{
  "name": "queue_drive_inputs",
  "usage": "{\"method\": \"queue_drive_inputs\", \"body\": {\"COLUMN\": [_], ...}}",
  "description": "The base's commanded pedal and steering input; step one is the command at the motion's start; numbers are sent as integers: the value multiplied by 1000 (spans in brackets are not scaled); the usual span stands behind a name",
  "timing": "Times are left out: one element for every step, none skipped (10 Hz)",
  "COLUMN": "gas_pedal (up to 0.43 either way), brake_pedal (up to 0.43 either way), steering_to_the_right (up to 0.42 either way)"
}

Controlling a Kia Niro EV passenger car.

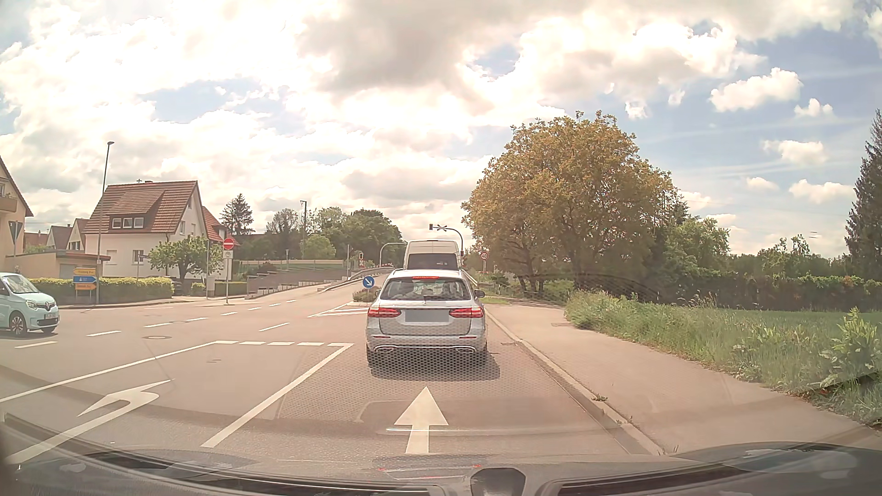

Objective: Follow the waypoints while adhering to traffic rules and regulations

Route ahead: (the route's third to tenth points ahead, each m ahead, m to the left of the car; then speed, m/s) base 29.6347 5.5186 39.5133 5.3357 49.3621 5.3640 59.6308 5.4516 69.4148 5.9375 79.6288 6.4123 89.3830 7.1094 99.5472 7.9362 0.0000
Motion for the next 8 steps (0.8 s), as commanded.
{"method": "queue_drive_inputs", "body": {"gas_pedal": [0, 0, 0, 0, 0, 0, 0, 0], "brake_pedal": [244, 250, 250, 244, 250, 250, 250, 250], "steering_to_the_right": [5, 5, 5, 5, 5, 5, 5, 5]}}
